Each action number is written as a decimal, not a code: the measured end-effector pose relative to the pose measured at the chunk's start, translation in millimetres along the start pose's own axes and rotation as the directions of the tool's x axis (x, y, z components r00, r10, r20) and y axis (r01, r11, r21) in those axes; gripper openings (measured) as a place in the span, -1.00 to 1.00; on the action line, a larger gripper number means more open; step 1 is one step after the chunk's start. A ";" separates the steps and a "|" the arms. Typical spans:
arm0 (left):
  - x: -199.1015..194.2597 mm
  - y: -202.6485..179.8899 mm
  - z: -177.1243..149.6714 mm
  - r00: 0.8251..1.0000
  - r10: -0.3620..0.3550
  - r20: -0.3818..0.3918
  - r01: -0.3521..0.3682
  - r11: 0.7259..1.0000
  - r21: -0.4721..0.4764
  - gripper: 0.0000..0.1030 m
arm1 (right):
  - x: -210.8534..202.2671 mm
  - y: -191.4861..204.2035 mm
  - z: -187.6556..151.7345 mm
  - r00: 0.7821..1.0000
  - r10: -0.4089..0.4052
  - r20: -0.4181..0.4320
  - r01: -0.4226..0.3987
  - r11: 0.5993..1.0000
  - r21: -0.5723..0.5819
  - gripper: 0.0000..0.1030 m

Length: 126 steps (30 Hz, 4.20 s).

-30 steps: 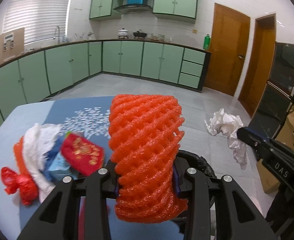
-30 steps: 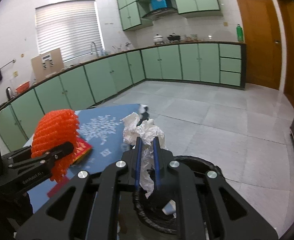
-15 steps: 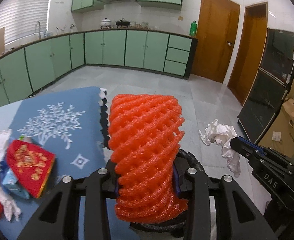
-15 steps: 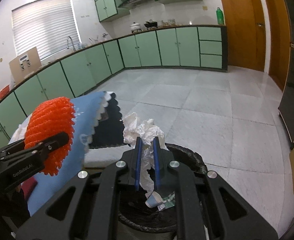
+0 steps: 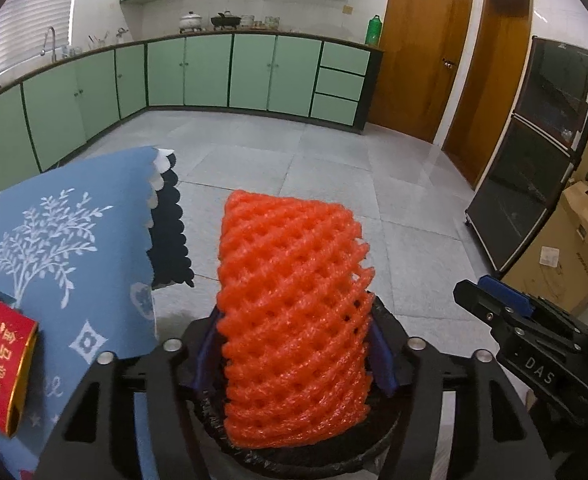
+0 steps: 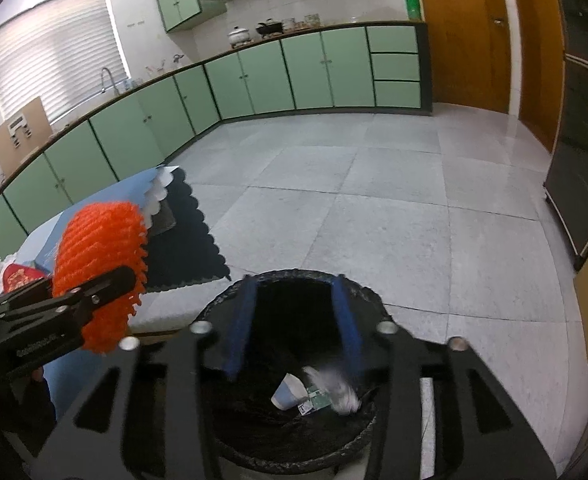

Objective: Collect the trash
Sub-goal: 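Move both grippers over the bin and open them, dropping net and tissue, then grasp the red scouring pad with the left gripper and lift it, then hold the red pad in the left gripper while the right gripper reaches for the red plastic bag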

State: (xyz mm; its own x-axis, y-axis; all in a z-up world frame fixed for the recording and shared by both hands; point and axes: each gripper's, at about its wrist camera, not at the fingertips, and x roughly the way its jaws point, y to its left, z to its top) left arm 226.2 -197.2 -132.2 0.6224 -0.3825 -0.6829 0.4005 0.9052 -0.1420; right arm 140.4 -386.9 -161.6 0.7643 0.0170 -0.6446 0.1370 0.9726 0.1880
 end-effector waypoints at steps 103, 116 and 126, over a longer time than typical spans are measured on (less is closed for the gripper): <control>-245.8 196.3 -136.3 0.859 0.506 0.077 -0.454 0.823 -0.341 -0.09 | -58.4 301.5 -74.7 0.905 0.415 -0.097 -0.423 0.850 -0.315 0.26; -267.6 235.0 -145.9 0.816 0.575 0.068 -0.506 0.765 -0.398 -0.09 | -49.8 372.1 -83.1 0.856 0.482 -0.188 -0.516 0.768 -0.380 0.04; -275.6 261.1 -157.8 0.794 0.606 0.035 -0.535 0.727 -0.431 -0.09 | -48.7 405.4 -91.0 0.833 0.501 -0.235 -0.552 0.726 -0.410 -0.03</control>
State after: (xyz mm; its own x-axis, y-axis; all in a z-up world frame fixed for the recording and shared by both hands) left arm 53.2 173.9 -94.1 0.7611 0.2384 -0.6032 -0.3318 0.9422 -0.0463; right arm 101.4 27.7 -121.4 0.5570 0.5557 -0.6172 -0.5806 0.7919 0.1890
